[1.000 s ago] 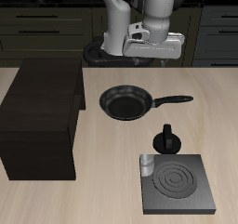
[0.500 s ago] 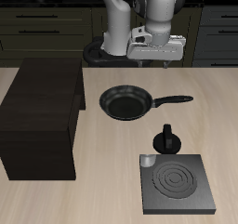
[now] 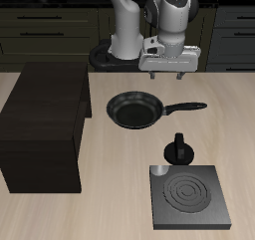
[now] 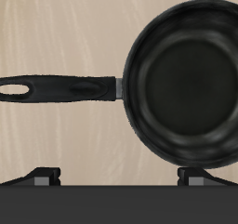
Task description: Place the frypan on the top layer of the shelf
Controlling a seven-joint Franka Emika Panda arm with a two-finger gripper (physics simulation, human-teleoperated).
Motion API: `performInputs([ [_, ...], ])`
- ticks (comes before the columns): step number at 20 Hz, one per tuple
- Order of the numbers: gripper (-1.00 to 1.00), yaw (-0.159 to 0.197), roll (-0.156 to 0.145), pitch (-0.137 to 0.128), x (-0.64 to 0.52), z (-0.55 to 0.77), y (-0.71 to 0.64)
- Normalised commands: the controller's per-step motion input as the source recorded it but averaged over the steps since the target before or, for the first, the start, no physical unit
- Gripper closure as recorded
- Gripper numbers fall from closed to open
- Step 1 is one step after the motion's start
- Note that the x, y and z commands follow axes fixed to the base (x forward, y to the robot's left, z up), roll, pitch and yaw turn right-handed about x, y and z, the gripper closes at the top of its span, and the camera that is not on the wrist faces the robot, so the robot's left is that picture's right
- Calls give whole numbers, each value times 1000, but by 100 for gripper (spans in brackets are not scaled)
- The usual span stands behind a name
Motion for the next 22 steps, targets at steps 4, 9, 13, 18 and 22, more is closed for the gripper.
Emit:
performInputs([
  [4,-100,16,1,13,92,-188,58],
  [9,-100,-22,-4,63,160,-336,8],
  [13,-100,-4,-24,12,87,-299,-84],
  [18,-100,-17,-14,57,152,-339,-51],
  [22,-100,-11,7,12,30,-175,61],
])
